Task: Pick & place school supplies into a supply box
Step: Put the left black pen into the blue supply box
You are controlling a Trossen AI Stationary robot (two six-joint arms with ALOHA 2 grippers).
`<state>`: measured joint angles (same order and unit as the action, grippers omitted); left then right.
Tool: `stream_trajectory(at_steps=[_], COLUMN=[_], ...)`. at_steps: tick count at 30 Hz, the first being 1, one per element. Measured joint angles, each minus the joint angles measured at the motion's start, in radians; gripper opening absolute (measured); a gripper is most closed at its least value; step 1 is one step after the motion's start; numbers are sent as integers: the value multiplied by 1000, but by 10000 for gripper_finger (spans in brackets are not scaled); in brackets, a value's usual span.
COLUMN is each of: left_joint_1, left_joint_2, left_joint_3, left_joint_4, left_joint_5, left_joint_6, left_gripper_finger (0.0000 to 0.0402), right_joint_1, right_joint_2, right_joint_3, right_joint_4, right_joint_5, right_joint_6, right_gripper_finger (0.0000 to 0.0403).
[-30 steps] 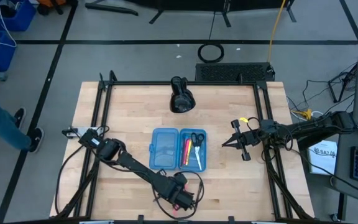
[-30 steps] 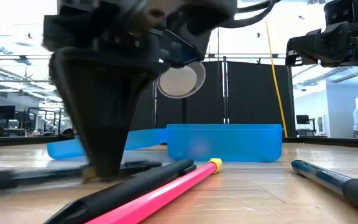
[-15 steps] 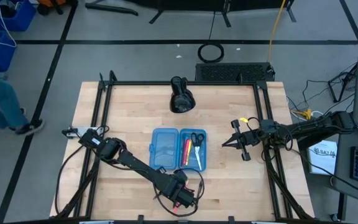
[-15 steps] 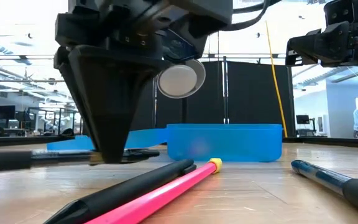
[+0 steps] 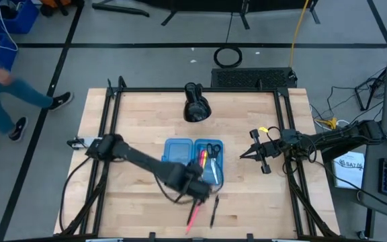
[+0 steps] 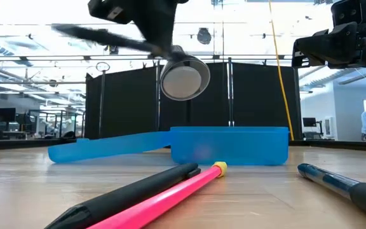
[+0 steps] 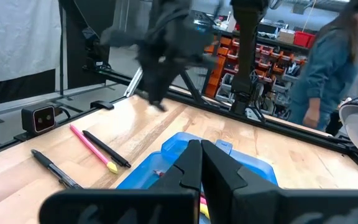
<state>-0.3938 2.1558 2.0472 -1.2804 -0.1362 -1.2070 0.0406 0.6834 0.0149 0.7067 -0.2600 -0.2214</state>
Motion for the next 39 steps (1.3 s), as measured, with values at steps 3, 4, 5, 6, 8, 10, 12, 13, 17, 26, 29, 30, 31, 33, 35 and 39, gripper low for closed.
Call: stream_trajectory(at_steps=[3, 4, 5, 6, 8, 10, 12, 13, 17, 26, 29, 30, 31, 33, 35, 39], left_joint_1=[48, 66, 85, 102, 140, 177, 212, 228, 285, 338, 337, 337, 337, 338, 339, 338], left_joint_2=[-31, -35, -35, -35, -31, -23, -17, -15, 0, 116, 140, 143, 146, 148, 151, 164], left_joint_3=[0, 0, 0, 0, 0, 0, 0, 0, -3, -11, -14, -20, -22, -24, -26, -52], left_joint_4=[6, 10, 14, 20, 47, 98, 138, 154, 185, 232, 245, 245, 242, 218, 206, 213], left_joint_5=[-18, -20, -21, -22, -21, -23, -23, -29, -57, 5, 12, 6, -2, -13, -14, -4], left_joint_6=[-31, -47, -63, -75, -80, -80, -75, -68, -45, 6, 24, 24, 20, 19, 14, -33], left_gripper_finger=[35, 36, 35, 34, 31, 30, 30, 31, 33, 30, 30, 29, 27, 26, 28, 30], right_joint_1=[0, 0, 0, 0, 0, 0, 0, 0, 0, 0, 0, 0, 0, 0, 0, 0], right_joint_2=[0, 0, 0, 0, 0, 0, 0, 0, 0, 2, 2, 2, 2, 2, 2, 2], right_joint_3=[0, 0, 0, 0, 0, 0, 0, 0, 0, 0, 0, 0, 0, 0, 0, 0], right_joint_4=[0, 0, 0, 0, 0, 0, 0, 0, 0, -13, -15, -15, -15, -15, -15, -15], right_joint_5=[0, 0, 0, 0, 0, 0, 0, 0, -3, -4, -3, -3, -3, -3, -3, -3], right_joint_6=[0, 0, 0, 0, 0, 0, 0, 0, 0, 0, 0, 0, 0, 0, 0, 0], right_gripper_finger=[0, 0, 0, 0, 0, 0, 0, 0, 0, 0, 0, 0, 0, 0, 0, 0])
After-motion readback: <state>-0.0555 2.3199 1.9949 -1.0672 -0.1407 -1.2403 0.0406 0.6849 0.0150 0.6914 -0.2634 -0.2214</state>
